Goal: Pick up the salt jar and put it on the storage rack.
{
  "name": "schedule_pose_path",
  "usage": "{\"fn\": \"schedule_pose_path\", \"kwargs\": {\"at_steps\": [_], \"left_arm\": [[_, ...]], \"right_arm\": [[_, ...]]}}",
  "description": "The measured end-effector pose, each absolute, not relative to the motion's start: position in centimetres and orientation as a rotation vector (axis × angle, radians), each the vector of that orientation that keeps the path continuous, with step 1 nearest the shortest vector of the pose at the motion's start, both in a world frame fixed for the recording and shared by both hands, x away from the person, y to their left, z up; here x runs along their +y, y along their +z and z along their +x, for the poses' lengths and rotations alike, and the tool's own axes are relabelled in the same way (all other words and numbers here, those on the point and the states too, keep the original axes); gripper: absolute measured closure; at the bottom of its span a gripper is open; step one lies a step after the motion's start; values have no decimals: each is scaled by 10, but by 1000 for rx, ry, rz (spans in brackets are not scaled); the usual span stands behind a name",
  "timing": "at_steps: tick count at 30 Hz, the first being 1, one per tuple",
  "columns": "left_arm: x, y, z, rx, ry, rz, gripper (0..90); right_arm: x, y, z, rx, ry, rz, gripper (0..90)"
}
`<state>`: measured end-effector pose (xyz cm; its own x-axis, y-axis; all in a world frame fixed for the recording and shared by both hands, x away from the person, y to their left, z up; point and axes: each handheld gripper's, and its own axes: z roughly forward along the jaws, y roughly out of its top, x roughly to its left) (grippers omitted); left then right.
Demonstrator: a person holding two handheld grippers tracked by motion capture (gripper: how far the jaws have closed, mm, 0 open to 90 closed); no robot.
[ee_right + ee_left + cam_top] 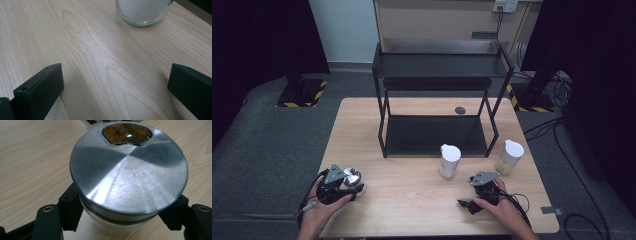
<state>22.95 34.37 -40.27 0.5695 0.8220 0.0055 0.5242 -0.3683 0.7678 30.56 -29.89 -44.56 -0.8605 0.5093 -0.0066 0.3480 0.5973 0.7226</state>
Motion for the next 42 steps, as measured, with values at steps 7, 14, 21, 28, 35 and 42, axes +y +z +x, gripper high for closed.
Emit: {"fn": "schedule_pose_path", "kwargs": {"at_steps": [7,14,21,28,35,42], "left_arm": [[328,-394,228,1044,501,2060,297],[299,-388,231,1010,484,2086,297],[268,-386,242,982,484,2106,297],[247,-383,254,983,476,2108,297],[232,-381,265,988,490,2084,297],[213,-378,277,1000,508,2081,297]], "right_arm": [[-299,-446,306,2612,1113,712,9],[-299,-446,305,2612,1113,712,9],[-299,-446,305,2612,1113,712,9],[-299,-446,306,2613,1113,712,9],[-299,-446,305,2612,1113,712,9],[-299,-446,305,2613,1113,713,9]]}}
